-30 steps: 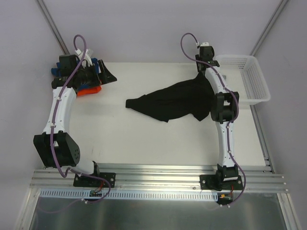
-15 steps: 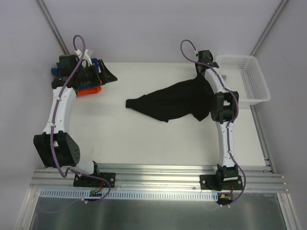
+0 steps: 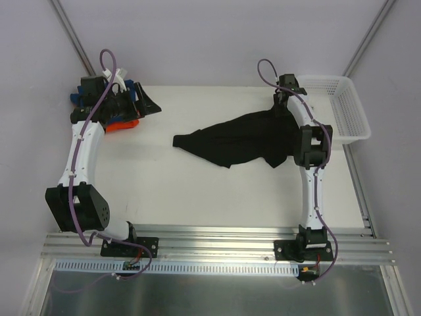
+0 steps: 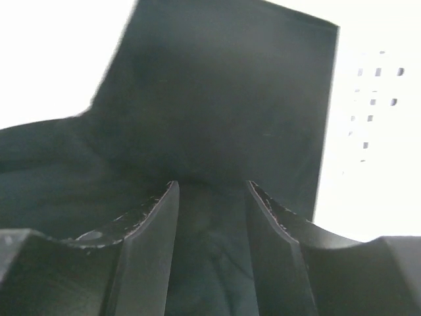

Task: Fold and stack the t-shirts
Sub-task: Move the tshirt to the center of the board, then flatten the tshirt out

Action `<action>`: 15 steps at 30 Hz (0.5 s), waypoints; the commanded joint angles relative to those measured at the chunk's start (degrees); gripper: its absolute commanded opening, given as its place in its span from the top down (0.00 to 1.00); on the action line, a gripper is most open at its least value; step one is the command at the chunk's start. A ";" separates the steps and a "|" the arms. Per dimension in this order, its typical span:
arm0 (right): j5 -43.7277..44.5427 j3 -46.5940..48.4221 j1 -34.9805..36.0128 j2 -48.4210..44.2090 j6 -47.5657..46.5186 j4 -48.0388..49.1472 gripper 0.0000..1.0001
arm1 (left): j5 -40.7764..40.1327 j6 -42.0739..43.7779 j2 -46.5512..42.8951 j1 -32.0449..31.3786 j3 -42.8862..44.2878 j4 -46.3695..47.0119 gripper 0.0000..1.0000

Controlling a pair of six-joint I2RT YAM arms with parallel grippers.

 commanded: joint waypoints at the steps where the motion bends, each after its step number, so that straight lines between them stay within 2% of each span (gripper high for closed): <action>1: 0.72 3.59 -1.96 -1.62 0.78 -0.12 0.52 | 1.94 0.55 -2.53 -0.28 -0.85 1.23 0.01; 5: 1.43 5.25 -3.10 0.31 -0.01 0.32 0.54 | 1.76 0.73 -2.10 -0.28 -0.94 1.23 0.01; 6: 1.25 5.17 -3.36 0.49 -0.18 0.23 0.60 | 1.68 0.91 -1.92 -0.46 -0.68 1.14 0.01; 9: -0.59 4.47 -3.45 0.67 0.16 -0.64 0.70 | 1.24 1.35 -1.04 -0.98 0.46 1.14 0.01; 15: -3.66 5.17 -3.28 1.11 0.95 -2.14 0.65 | 0.09 1.35 0.98 -1.69 1.26 1.06 0.01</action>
